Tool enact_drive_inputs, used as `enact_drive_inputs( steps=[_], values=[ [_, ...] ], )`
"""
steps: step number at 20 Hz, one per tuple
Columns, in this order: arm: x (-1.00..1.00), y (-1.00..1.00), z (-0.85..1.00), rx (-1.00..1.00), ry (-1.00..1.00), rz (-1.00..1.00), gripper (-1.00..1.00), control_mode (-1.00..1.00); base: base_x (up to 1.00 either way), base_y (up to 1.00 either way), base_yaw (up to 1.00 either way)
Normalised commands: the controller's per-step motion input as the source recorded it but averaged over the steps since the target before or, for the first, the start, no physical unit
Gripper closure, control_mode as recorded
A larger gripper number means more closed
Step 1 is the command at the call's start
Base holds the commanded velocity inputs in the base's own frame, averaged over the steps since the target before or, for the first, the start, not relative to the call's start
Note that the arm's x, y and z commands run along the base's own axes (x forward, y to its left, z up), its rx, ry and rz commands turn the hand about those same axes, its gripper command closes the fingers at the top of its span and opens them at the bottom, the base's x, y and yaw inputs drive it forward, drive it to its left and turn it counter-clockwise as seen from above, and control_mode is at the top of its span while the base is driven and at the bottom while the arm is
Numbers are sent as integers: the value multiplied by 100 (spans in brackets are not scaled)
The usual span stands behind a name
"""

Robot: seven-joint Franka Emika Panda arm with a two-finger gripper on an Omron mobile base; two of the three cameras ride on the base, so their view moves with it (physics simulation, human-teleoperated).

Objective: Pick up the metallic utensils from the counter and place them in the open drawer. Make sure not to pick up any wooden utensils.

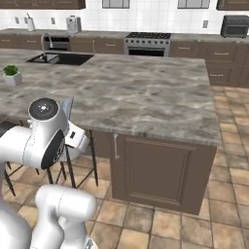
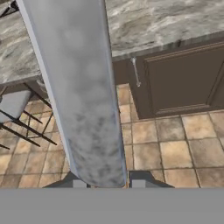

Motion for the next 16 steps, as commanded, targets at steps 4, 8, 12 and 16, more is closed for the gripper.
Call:
enact_drive_inputs(
  steps=[4, 8, 12, 16],
  values=[
    [0, 0, 0, 0, 0, 0, 100, 100, 0, -100, 0],
    [0, 0, 0, 0, 0, 0, 100, 100, 0, -100, 0],
    [0, 0, 0, 0, 0, 0, 100, 100, 0, -100, 0],
    [0, 0, 0, 0, 0, 0, 100, 100, 0, -100, 1]
  ],
)
